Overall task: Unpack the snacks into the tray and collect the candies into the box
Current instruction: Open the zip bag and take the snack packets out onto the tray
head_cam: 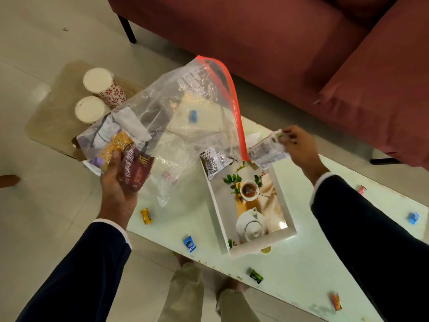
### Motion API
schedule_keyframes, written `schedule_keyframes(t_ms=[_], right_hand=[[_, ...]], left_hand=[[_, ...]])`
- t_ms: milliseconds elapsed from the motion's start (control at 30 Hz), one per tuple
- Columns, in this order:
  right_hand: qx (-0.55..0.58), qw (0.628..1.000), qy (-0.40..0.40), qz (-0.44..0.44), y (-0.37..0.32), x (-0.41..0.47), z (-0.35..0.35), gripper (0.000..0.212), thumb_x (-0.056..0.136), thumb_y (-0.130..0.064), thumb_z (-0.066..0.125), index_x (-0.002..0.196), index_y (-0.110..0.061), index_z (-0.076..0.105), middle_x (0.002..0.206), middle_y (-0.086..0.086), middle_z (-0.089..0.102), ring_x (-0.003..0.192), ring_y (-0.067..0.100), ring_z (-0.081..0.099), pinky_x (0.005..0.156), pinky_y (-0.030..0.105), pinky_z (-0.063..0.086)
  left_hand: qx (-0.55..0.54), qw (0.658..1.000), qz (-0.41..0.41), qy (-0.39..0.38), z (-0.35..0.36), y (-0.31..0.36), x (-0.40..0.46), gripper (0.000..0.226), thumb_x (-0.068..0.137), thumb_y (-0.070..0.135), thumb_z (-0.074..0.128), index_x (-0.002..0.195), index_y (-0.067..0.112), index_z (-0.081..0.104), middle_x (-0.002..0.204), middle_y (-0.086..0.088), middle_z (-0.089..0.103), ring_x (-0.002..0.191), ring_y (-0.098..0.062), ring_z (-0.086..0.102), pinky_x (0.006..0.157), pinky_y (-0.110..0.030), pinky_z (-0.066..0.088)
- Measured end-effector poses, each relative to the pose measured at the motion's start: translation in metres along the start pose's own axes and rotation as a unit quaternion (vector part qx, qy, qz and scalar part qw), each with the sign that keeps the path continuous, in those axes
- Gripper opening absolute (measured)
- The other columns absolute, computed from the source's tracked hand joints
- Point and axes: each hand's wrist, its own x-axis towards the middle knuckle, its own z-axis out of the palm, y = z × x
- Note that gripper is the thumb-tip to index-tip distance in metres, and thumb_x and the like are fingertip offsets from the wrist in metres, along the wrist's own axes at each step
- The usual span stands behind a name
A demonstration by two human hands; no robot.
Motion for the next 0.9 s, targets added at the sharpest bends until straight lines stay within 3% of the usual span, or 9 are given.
schedule_keyframes(t_ms=[100,167,300,467,533,600,667,800,900], right_hand=[[-0.231,0.968,-0.059,-0.082,-0.015,0.025,0.027,0.023,0.098,-0.012,0.060,0.115,-0.020,0.071,0.122,0.005,0.070,0.108,0.026,0.063,0.092,0.038,0.051],[-0.307,0.942,-0.072,-0.116,-0.027,0.035,0.043,0.023,0.097,-0.017,0.059,0.110,-0.030,0.072,0.121,-0.004,0.071,0.114,0.025,0.063,0.095,0.044,0.049],[-0.351,0.920,-0.069,-0.161,-0.040,0.049,0.071,0.022,0.098,-0.020,0.061,0.115,-0.027,0.072,0.118,0.002,0.071,0.113,0.032,0.064,0.089,0.048,0.047],[-0.326,0.935,-0.043,-0.130,-0.036,0.053,0.077,0.037,0.098,-0.029,0.060,0.131,-0.014,0.057,0.135,0.012,0.055,0.126,0.036,0.049,0.103,0.054,0.041],[-0.249,0.963,-0.002,-0.104,-0.034,0.048,0.066,0.030,0.096,-0.028,0.062,0.119,-0.010,0.063,0.119,0.010,0.061,0.109,0.029,0.056,0.091,0.042,0.047],[-0.027,0.997,0.066,-0.031,-0.038,0.028,0.050,0.021,0.094,-0.020,0.067,0.110,-0.008,0.064,0.107,0.004,0.066,0.093,0.017,0.062,0.080,0.033,0.052],[0.194,0.978,0.073,0.035,-0.044,-0.005,0.027,0.012,0.096,-0.015,0.066,0.106,-0.011,0.062,0.098,0.000,0.070,0.081,0.009,0.068,0.074,0.028,0.057],[0.321,0.944,-0.081,0.011,-0.034,-0.063,-0.016,0.011,0.101,-0.010,0.057,0.101,-0.013,0.067,0.091,0.002,0.075,0.080,0.017,0.073,0.071,0.027,0.059],[0.371,0.904,-0.211,0.026,-0.017,-0.084,-0.033,0.022,0.096,-0.007,0.060,0.116,-0.010,0.070,0.114,0.015,0.074,0.102,0.034,0.074,0.081,0.036,0.061]], left_hand=[[0.029,1.000,0.009,-0.003,0.002,-0.001,-0.001,0.059,0.103,0.039,0.054,0.153,0.012,0.042,0.153,-0.017,0.050,0.130,-0.032,0.055,0.084,-0.037,0.062],[0.041,0.999,0.010,-0.004,0.001,-0.002,0.000,0.059,0.102,0.041,0.054,0.152,0.013,0.043,0.152,-0.016,0.051,0.127,-0.030,0.057,0.082,-0.035,0.062],[0.058,0.998,-0.015,-0.015,-0.005,-0.003,0.001,0.057,0.103,0.041,0.052,0.153,0.017,0.043,0.150,-0.011,0.055,0.132,-0.030,0.056,0.086,-0.035,0.061],[0.086,0.994,-0.048,-0.052,-0.016,-0.006,-0.001,0.051,0.107,0.034,0.045,0.152,0.012,0.043,0.131,-0.005,0.068,0.110,-0.019,0.069,0.084,-0.036,0.062],[0.092,0.991,-0.060,-0.069,-0.018,-0.010,-0.003,0.042,0.108,0.029,0.043,0.146,0.013,0.049,0.116,0.000,0.075,0.099,-0.014,0.074,0.082,-0.038,0.063],[0.090,0.990,-0.068,-0.082,-0.017,-0.016,-0.007,0.036,0.108,0.025,0.043,0.142,0.014,0.050,0.111,0.001,0.076,0.097,-0.014,0.074,0.081,-0.040,0.063],[0.092,0.989,-0.067,-0.090,-0.012,-0.020,-0.011,0.040,0.107,0.022,0.044,0.145,0.011,0.047,0.113,-0.001,0.075,0.099,-0.015,0.074,0.088,-0.046,0.062],[0.096,0.987,-0.067,-0.111,0.004,-0.034,-0.018,0.053,0.102,0.020,0.050,0.153,0.008,0.040,0.130,-0.012,0.063,0.111,-0.025,0.066,0.105,-0.063,0.045],[0.092,0.986,-0.096,-0.105,0.013,-0.044,-0.022,0.056,0.099,0.020,0.053,0.152,0.006,0.041,0.120,-0.010,0.069,0.101,-0.023,0.071,0.094,-0.058,0.055]])
